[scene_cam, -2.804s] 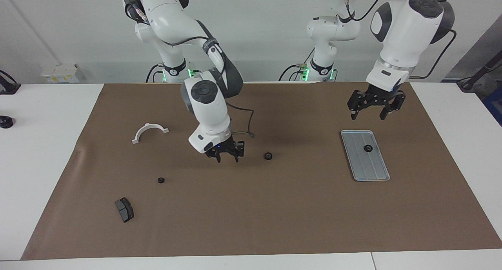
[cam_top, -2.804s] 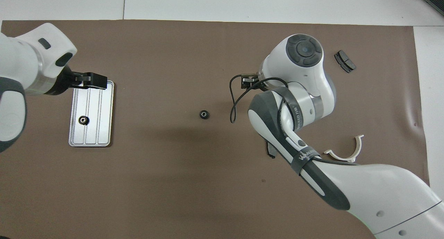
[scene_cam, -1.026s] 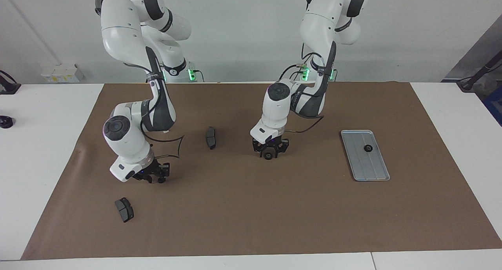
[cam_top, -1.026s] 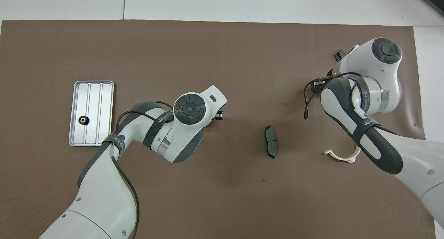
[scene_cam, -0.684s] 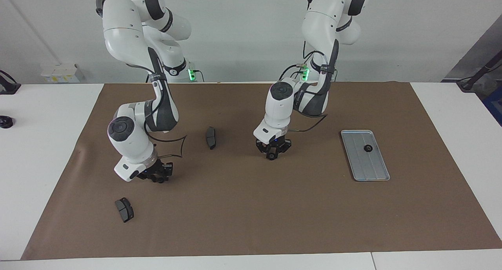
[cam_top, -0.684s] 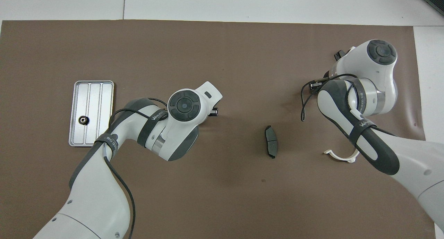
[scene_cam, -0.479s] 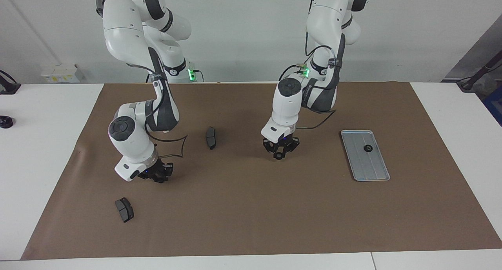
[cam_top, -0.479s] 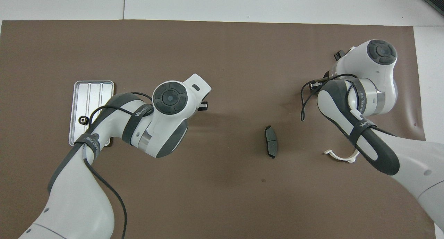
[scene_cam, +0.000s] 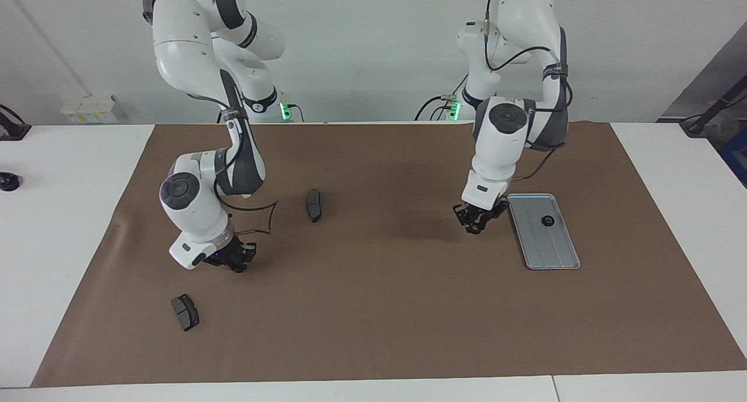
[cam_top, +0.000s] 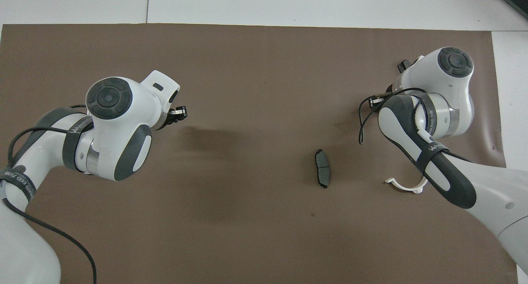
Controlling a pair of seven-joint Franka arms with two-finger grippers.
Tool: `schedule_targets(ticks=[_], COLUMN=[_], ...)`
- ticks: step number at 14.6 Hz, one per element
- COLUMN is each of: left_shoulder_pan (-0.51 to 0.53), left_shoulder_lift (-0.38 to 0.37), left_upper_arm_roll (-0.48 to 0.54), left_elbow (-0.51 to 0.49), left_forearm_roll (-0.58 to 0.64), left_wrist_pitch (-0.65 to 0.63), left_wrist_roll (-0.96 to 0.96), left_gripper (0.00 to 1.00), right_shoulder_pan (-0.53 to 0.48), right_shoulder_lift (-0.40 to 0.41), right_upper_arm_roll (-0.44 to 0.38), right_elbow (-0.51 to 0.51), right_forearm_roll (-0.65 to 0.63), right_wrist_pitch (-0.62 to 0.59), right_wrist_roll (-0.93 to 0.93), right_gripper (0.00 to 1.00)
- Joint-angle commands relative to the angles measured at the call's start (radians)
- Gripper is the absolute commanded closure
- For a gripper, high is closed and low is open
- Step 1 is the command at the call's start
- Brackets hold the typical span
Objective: Pick bearing gear from pile to tray
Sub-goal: 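Lower the second gear onto the tray with the left gripper and release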
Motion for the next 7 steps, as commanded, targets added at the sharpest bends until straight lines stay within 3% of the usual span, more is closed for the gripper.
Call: schedule_targets(ticks=[1,7], left_shoulder_pan=[0.081,0.228], left_shoulder_lift=[-0.069,-0.126], left_upper_arm_roll=[-0.012,-0.014], left_elbow=[-0.098,-0.226], left_forearm_roll=[0.022,0.021], left_wrist_pitch=[0.008,0.04], left_wrist_roll=[0.049,0.141], left_gripper=[1.0,1.0], right_shoulder_pan=[-0.009,0.043], right_shoulder_lift=[-0.015,-0.024], right_upper_arm_roll=[0.01,0.015], right_elbow=[-0.044,0.02], right_forearm_roll=[0.017,0.019], right_wrist_pitch=[0.007,-0.077], right_wrist_roll=[0.011,0.028], right_gripper=[0.89,1.0])
